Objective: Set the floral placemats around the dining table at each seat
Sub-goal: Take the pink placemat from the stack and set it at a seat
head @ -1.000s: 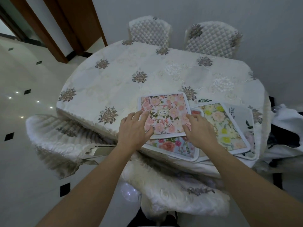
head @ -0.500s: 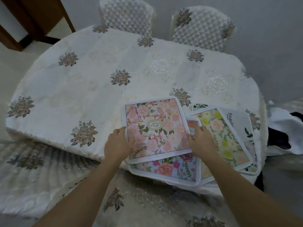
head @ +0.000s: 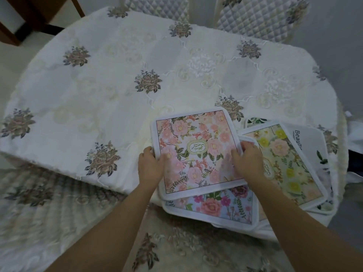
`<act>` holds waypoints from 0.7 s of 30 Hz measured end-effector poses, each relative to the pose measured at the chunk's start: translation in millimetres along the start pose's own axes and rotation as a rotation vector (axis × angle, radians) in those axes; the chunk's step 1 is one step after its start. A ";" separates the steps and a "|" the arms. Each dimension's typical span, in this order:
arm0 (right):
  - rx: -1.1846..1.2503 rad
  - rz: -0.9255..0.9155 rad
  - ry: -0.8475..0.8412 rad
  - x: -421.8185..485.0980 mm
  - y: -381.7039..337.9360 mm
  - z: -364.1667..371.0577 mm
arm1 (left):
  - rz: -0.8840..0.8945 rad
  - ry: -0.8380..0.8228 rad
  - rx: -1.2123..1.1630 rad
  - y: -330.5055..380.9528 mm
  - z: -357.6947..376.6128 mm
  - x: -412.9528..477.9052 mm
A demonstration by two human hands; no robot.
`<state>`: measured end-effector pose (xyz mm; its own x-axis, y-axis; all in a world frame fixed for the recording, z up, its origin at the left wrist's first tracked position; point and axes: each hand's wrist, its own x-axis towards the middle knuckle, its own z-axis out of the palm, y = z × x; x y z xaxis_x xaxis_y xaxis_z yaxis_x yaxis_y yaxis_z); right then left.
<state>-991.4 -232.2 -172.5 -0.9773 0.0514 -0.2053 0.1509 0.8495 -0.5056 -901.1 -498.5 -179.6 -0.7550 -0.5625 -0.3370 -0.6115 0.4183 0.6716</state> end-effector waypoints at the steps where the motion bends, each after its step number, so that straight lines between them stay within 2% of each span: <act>1: 0.055 0.016 0.013 0.8 -3.5 0.3 | 0.009 -0.005 -0.040 1.1 -0.2 0.1; 3: 0.198 0.065 0.003 0.6 -12.3 -2.5 | 0.042 -0.024 -0.071 4.4 -1.1 -0.8; 7: 0.437 0.121 -0.141 0.3 -20.2 -4.1 | 0.099 -0.066 -0.159 8.9 -5.5 -2.0; 13: 0.410 0.055 -0.148 -9.2 -24.2 -23.4 | 0.085 -0.115 -0.275 19.4 -23.6 -13.6; 21: 0.356 -0.034 0.020 -33.3 -18.9 -92.0 | 0.239 0.089 -0.145 78.0 -46.3 -47.6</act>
<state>-975.4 -201.6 -79.0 -0.9849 0.0398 -0.1685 0.1570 0.6150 -0.7727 -901.9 -472.1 -80.6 -0.8459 -0.5233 -0.1026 -0.3734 0.4440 0.8145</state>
